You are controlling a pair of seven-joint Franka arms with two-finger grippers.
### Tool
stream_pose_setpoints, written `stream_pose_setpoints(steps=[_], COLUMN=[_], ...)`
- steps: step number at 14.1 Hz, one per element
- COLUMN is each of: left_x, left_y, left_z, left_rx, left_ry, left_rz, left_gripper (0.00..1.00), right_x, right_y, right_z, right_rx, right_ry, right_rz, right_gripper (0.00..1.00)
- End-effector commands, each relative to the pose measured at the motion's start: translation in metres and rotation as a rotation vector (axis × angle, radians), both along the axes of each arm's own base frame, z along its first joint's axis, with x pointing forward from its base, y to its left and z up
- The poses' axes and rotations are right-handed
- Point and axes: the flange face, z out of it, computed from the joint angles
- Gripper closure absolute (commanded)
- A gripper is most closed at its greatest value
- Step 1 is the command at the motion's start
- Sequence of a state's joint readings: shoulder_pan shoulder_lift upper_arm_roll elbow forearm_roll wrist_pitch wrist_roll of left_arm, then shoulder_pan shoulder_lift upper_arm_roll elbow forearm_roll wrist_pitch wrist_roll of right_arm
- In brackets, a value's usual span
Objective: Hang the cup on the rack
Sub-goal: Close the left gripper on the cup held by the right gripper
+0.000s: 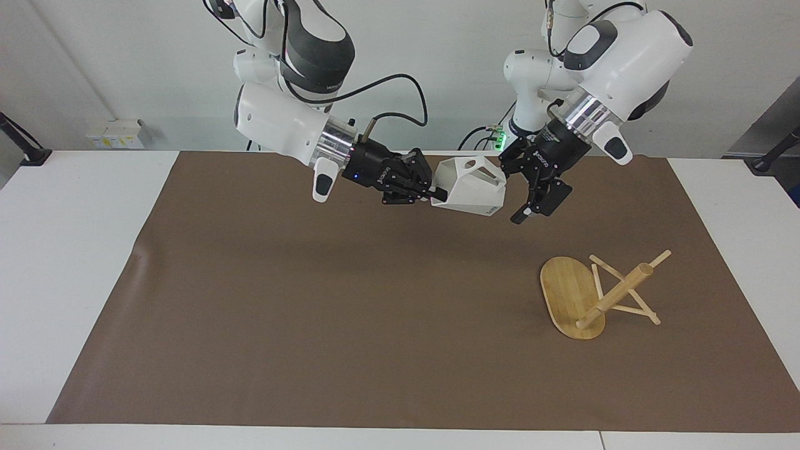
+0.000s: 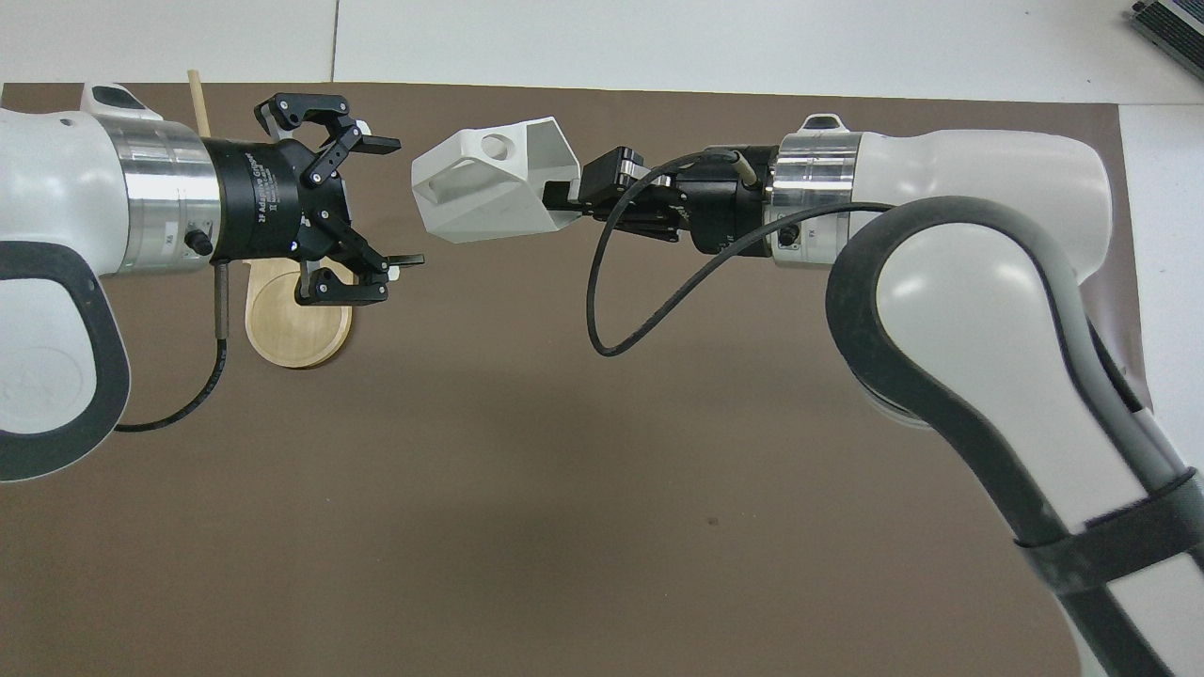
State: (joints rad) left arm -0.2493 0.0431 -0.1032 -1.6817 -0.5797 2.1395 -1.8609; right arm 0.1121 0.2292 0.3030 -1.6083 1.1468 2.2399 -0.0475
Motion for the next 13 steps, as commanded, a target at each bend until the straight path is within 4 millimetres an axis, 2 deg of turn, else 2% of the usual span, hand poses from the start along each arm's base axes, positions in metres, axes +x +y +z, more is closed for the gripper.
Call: stream_pose_setpoints(steps=[1,13], left_x=[0.001,-0.006], left_y=[-0.011,-0.027], left_z=[0.004,0.003], left_rx=[-0.036,-0.089], left_ry=[0.016,0.063], left_rz=[0.045,0.038], left_gripper=[0.00,0.00], right_x=[-0.004,-0.003], right_y=[-0.002,-0.003], right_z=[0.001,0.001], right_rx=[0.019,0.011], right_ry=[0.002,0.000], right_rz=[-0.012,-0.019], right_gripper=[1.00,1.00])
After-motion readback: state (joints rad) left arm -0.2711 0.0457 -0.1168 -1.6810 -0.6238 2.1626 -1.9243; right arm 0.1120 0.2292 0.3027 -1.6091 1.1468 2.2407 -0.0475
